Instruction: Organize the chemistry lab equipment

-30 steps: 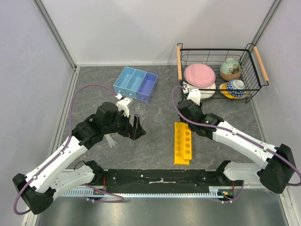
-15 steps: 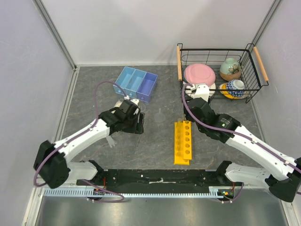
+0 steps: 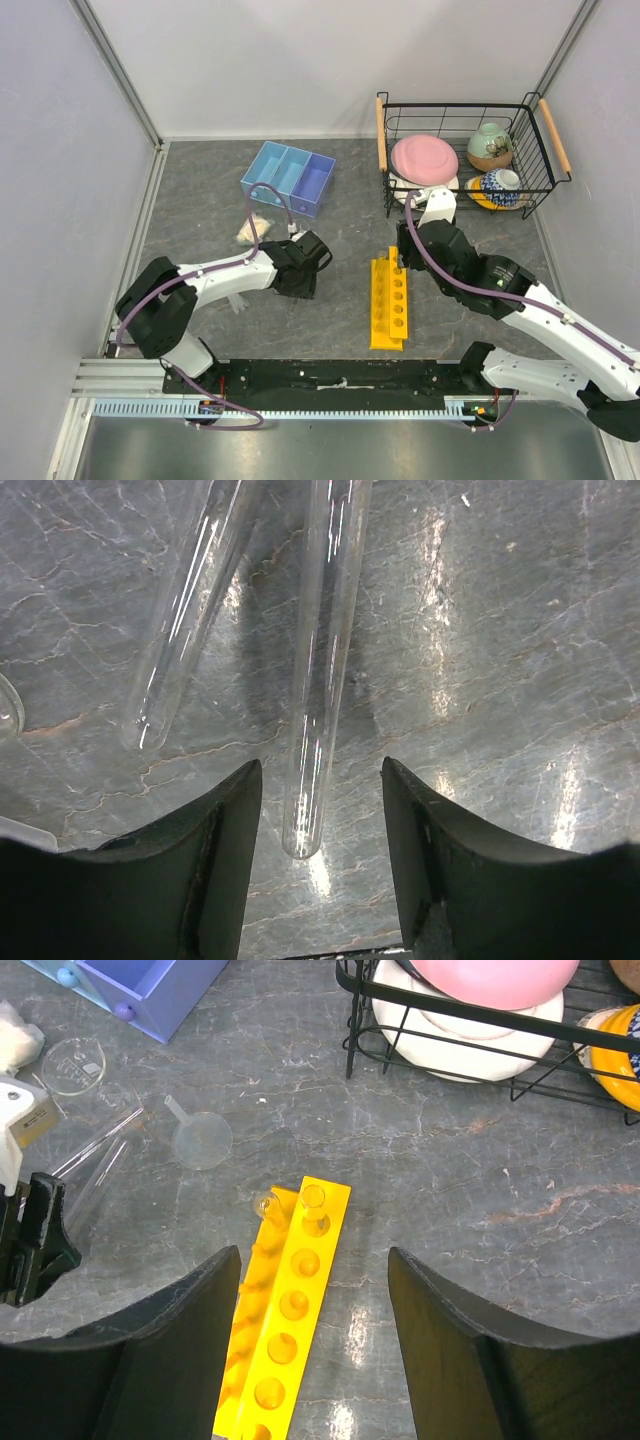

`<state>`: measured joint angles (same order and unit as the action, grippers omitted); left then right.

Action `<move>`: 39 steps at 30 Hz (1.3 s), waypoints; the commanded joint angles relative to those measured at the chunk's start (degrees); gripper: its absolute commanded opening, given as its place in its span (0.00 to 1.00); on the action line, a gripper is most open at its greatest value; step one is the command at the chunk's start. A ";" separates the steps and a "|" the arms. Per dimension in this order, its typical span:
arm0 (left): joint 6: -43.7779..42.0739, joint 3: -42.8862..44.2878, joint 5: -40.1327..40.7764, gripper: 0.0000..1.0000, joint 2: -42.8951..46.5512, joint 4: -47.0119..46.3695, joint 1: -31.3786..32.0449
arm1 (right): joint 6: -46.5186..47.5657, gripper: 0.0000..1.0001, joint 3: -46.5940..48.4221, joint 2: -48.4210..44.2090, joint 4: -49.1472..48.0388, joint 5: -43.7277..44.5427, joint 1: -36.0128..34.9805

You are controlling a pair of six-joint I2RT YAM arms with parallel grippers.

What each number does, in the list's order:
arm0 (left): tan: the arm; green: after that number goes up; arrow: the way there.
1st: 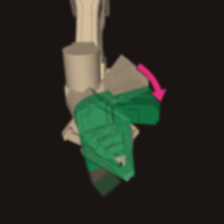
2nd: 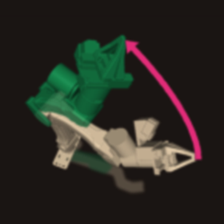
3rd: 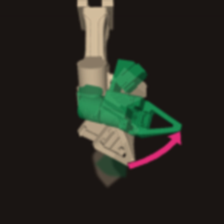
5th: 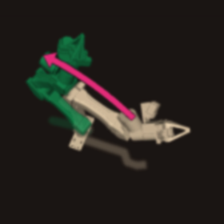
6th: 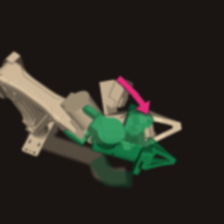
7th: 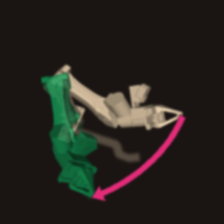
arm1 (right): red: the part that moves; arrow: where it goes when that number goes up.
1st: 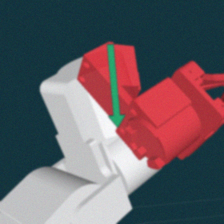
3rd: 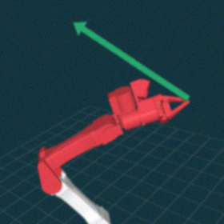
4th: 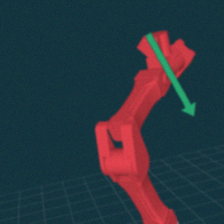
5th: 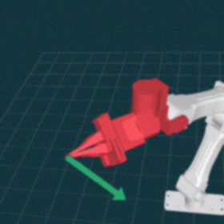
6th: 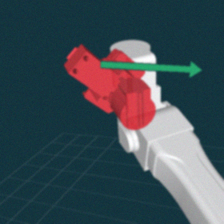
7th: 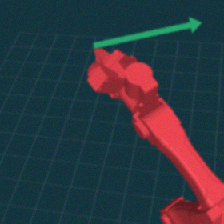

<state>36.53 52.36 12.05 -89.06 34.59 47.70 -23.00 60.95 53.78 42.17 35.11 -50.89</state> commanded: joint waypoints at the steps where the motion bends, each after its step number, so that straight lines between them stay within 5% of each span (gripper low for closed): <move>1: 4.77 2.49 5.70 0.58 -2.08 0.30 1.43 | 0.94 0.68 -1.44 -1.57 -0.60 -1.27 -0.26; 13: 6.01 1.34 10.71 0.55 -5.87 0.39 3.89 | 0.59 0.68 -2.24 -2.19 -0.95 -2.15 -0.17; 39: 4.07 -9.11 6.49 0.35 -1.03 -6.64 3.98 | -2.83 0.66 3.12 -1.66 3.88 -2.68 -2.19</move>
<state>40.12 46.44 18.83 -88.95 25.76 51.62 -24.32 61.17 52.29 45.39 32.10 -52.45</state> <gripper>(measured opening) 0.388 0.665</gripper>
